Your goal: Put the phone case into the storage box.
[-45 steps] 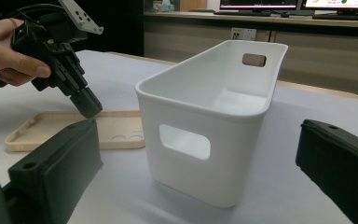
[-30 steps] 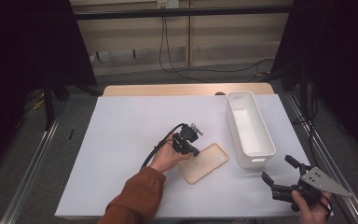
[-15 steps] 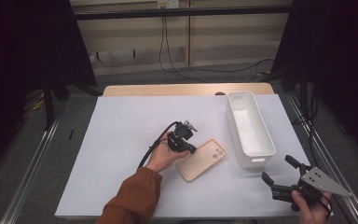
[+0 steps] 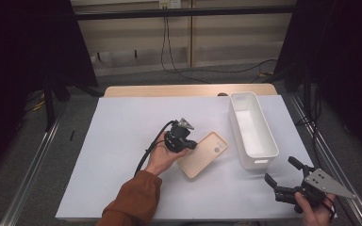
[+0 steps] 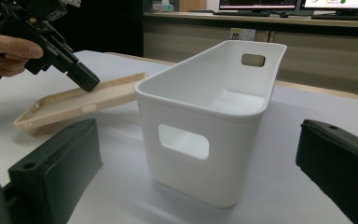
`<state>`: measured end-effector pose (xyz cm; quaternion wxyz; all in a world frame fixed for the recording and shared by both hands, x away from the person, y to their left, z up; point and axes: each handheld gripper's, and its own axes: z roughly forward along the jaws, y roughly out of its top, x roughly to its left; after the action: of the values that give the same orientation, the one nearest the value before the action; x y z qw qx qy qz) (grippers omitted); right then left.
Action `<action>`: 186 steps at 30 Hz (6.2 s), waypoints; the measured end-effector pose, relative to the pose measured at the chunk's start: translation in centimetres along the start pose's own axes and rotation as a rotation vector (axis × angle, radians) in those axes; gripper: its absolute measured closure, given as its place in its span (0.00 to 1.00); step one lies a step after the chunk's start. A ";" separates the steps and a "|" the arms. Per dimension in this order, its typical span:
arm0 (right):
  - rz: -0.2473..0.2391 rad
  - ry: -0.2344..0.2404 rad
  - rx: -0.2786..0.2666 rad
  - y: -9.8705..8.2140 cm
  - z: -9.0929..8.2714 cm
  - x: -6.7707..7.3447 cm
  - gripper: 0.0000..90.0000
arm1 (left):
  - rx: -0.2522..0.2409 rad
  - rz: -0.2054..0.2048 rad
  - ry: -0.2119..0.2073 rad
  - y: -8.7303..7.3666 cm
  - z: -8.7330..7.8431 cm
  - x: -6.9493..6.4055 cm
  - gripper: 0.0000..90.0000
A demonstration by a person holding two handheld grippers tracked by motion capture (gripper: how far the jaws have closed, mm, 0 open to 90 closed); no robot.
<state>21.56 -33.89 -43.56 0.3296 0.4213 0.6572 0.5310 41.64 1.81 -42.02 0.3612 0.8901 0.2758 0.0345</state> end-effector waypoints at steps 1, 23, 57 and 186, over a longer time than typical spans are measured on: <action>0.000 0.000 0.000 0.0 0.0 0.0 0.00 | -0.009 -0.005 0.004 -0.1 -0.1 0.1 0.98; 0.000 -0.003 -0.001 0.0 0.0 0.0 0.00 | -0.211 -0.075 0.080 -1.7 -2.5 0.9 0.98; 0.009 -0.026 -0.033 0.9 -0.1 -0.1 0.00 | -0.355 -0.127 0.145 -6.2 -9.4 0.6 0.97; -0.030 0.266 0.034 6.9 11.5 7.4 0.83 | -0.446 0.004 0.077 -5.2 -6.0 -6.1 0.96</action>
<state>29.97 -21.83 -39.28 0.2404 0.3427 0.7101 0.5661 32.46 5.46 -40.20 0.5384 0.7867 0.2730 0.1294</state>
